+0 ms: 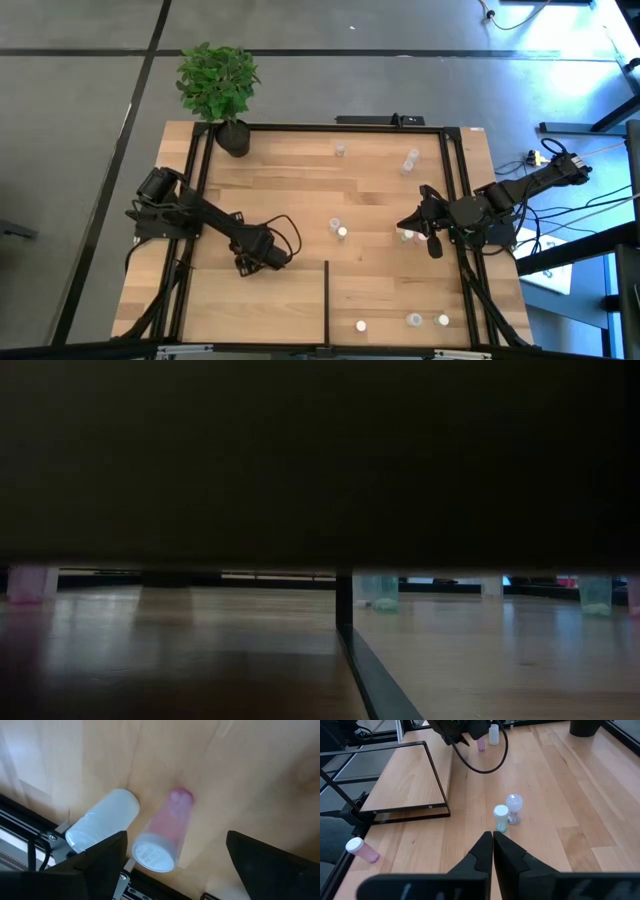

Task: Pick and place medicine bottles onto shelf by color
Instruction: Put the top left pink pill bottle on the shelf

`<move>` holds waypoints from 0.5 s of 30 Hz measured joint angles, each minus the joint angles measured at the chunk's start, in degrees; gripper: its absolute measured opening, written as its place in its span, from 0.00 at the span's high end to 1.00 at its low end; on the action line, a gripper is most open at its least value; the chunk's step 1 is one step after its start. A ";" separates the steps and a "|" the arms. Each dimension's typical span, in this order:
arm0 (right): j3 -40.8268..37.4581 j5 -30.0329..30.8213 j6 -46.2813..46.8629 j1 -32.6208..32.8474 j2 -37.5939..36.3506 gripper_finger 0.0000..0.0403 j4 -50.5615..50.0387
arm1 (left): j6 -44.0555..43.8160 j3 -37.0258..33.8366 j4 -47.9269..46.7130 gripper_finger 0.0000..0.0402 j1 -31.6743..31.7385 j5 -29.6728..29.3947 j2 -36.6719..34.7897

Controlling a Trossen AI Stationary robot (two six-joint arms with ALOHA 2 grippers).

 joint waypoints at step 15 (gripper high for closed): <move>0.00 0.00 0.00 0.00 0.01 0.96 -0.01 | -1.36 0.00 0.00 0.53 0.02 1.47 0.00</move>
